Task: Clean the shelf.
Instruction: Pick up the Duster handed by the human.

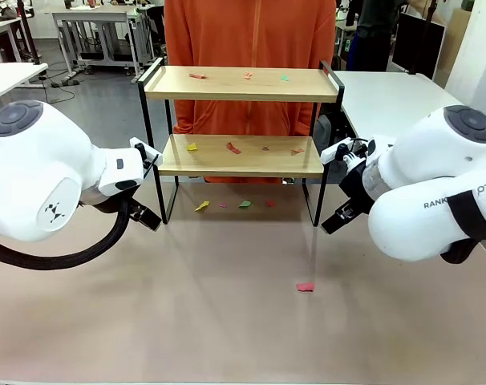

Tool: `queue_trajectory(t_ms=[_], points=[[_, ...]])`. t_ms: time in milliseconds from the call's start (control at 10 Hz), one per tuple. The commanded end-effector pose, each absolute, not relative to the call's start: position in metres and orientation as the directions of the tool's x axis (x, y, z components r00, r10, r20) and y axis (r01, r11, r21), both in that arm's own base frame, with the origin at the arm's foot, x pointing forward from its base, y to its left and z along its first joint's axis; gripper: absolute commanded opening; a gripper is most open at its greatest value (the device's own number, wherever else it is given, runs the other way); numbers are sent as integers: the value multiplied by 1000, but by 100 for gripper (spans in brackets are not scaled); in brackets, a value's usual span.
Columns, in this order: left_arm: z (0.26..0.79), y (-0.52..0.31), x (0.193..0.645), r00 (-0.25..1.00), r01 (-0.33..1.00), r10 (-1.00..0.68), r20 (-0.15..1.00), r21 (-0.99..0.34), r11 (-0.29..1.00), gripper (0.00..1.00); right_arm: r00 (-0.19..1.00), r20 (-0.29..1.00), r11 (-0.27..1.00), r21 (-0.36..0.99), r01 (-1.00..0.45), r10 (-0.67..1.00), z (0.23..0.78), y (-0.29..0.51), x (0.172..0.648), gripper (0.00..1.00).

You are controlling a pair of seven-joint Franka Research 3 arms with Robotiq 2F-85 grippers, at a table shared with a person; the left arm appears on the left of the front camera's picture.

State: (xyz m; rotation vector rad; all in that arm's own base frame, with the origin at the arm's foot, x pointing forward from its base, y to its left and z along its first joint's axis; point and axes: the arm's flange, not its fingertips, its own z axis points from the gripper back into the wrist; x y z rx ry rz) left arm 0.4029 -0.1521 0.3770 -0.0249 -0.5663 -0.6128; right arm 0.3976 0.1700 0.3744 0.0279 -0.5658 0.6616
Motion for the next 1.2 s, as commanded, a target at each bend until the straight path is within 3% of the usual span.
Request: queue_trajectory(t_ms=[0, 200, 400, 800, 900, 1000, 1100], points=[[426, -132, 397, 620, 591, -548, 562, 124, 797, 100, 626, 536, 780, -102, -618, 567, 425, 163, 423, 100], [468, -99, 415, 624, 650, -533, 571, -1, 760, 100, 626, 550, 755, -13, -656, 553, 467, 137, 439, 100], [486, -63, 432, 540, 787, -609, 581, -92, 611, 100, 566, 578, 661, 62, -748, 587, 481, 101, 457, 100], [467, 15, 462, 296, 927, -591, 750, -74, 369, 100, 304, 744, 376, 77, -923, 594, 459, 5, 497, 100], [456, 26, 466, 230, 940, -572, 787, -28, 340, 100, 308, 757, 381, 84, -921, 577, 446, -10, 504, 100], [446, 31, 470, 289, 923, -558, 778, -73, 377, 100, 380, 798, 461, 146, -875, 468, 437, -19, 508, 100], [446, 27, 458, 328, 907, -637, 697, -43, 420, 100, 499, 750, 610, 162, -776, 435, 433, -20, 501, 100]])
